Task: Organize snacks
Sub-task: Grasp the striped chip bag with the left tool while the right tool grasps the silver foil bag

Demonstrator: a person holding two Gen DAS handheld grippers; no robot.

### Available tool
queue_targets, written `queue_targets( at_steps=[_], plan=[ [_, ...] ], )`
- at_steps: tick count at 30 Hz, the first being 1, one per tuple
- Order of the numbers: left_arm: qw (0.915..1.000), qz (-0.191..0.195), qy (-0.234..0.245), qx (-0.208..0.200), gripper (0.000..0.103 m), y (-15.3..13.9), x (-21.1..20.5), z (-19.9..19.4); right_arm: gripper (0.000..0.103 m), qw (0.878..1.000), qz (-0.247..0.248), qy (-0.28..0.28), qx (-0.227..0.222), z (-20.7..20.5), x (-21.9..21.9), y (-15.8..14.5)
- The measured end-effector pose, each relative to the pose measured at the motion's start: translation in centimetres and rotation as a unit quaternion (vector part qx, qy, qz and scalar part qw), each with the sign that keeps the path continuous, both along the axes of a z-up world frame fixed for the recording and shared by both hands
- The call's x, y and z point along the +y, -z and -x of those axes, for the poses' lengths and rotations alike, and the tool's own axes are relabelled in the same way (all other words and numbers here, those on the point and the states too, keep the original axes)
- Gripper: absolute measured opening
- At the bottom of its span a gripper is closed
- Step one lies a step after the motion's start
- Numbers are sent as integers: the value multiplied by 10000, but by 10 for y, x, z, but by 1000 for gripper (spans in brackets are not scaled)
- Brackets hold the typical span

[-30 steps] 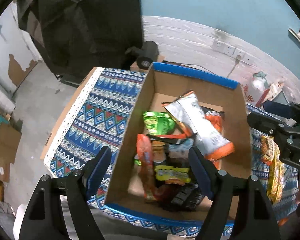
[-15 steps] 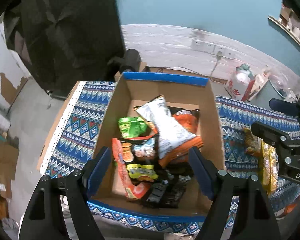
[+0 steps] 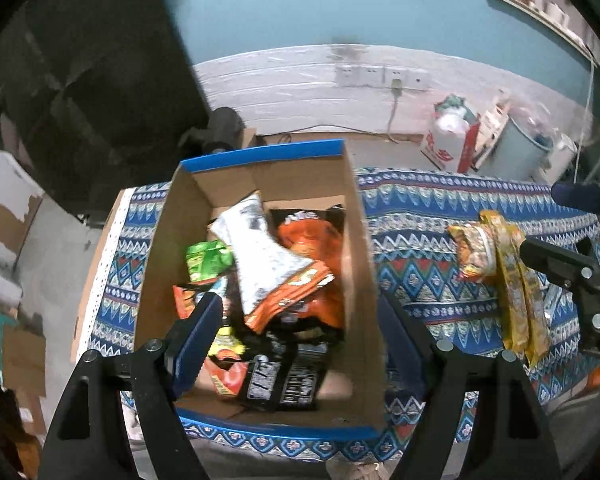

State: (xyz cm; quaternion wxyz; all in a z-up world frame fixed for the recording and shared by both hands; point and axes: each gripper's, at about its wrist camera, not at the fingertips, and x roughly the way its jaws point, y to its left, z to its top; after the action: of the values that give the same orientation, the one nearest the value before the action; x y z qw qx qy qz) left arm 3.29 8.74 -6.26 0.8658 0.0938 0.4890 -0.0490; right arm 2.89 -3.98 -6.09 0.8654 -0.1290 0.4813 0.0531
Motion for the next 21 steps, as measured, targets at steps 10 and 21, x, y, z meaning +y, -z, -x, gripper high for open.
queue_targets(
  at_steps=[10, 21],
  plan=[
    [9983, -266, 520, -37, 86, -1, -57, 8, 71, 9994, -19, 344, 54, 33, -52, -1],
    [9936, -343, 1042, 270, 86, 24, -126, 4, 72, 9929, -84, 1137, 348, 52, -127, 22]
  ],
)
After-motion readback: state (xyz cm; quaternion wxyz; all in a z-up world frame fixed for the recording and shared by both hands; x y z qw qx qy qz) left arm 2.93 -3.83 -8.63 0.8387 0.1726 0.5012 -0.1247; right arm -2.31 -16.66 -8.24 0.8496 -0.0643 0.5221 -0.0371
